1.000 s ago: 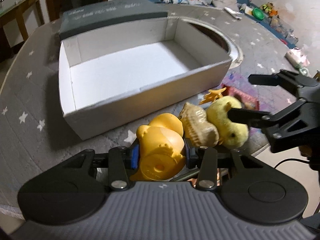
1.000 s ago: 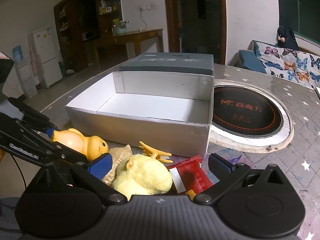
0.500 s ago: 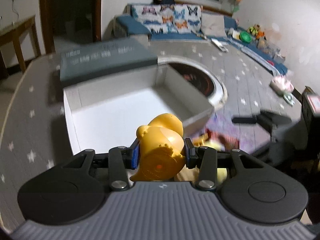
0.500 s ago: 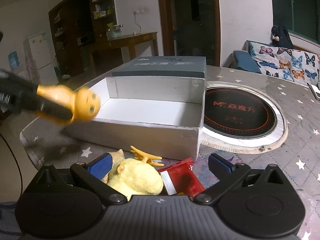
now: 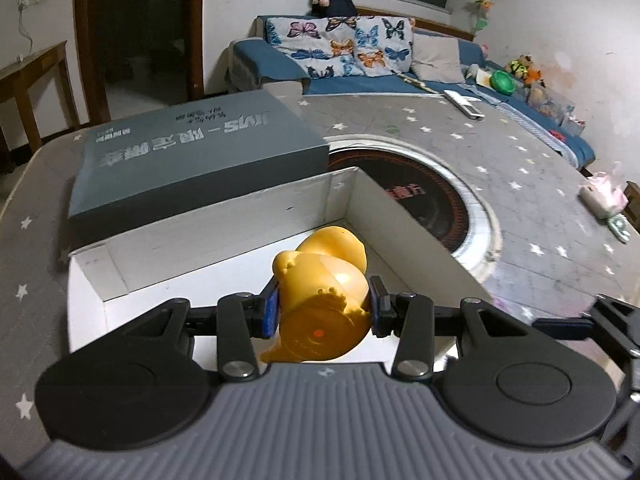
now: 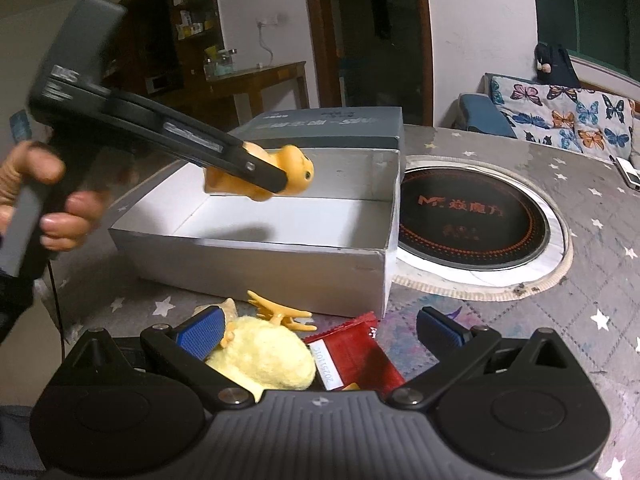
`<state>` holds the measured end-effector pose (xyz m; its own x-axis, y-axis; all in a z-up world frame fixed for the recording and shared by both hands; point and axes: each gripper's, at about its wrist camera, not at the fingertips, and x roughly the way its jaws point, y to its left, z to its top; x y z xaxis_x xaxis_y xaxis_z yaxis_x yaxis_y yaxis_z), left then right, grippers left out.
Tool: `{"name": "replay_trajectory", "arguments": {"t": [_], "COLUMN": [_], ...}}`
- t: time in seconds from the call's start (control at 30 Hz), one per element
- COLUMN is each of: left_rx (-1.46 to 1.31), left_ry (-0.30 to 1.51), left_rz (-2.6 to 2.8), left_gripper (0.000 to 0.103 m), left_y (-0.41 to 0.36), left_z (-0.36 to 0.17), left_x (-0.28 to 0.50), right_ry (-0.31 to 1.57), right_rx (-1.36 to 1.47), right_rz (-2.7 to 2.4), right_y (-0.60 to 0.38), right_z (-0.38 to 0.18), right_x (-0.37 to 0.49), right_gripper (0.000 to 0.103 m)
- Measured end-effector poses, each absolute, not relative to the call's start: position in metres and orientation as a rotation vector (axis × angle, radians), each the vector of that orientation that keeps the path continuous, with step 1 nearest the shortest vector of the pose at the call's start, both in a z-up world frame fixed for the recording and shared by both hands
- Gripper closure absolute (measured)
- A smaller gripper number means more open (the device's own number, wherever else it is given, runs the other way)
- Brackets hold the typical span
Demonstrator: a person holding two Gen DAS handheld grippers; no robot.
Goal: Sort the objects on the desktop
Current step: 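Carry the duck into the white box and open the left gripper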
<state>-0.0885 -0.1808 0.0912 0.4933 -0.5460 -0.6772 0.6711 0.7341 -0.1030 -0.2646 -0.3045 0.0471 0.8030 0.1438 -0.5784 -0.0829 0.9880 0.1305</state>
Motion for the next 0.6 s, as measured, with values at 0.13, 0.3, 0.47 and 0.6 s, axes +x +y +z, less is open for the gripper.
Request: {"name": "replay_trajectory", "arguments": {"t": [0.13,0.3,0.47,0.6], "left_rx": [0.181,0.201,0.215,0.222], "left_ry": [0.764,0.773,0.783,0.788], "left_rz": [-0.727,-0.718,-0.713,-0.71], "left_gripper": [0.059,0.06,0.06,0.06], "left_y": [-0.187,-0.191,-0.194,-0.194], "left_z": [0.079,0.069,0.062,0.06], "left_x": [-0.08,-0.076,-0.073,-0.073], "right_ry": [0.634,0.636,0.638,0.639], "right_rx": [0.118,0.118,0.116,0.114], "right_rz": [0.117,0.115,0.114,0.113], "right_y": [-0.308,-0.307,-0.307,-0.306], "right_z": [0.046,0.046,0.047,0.047], "right_x": [-0.262,-0.261,-0.259,-0.258], "right_gripper": [0.0,0.0,0.0,0.0]}}
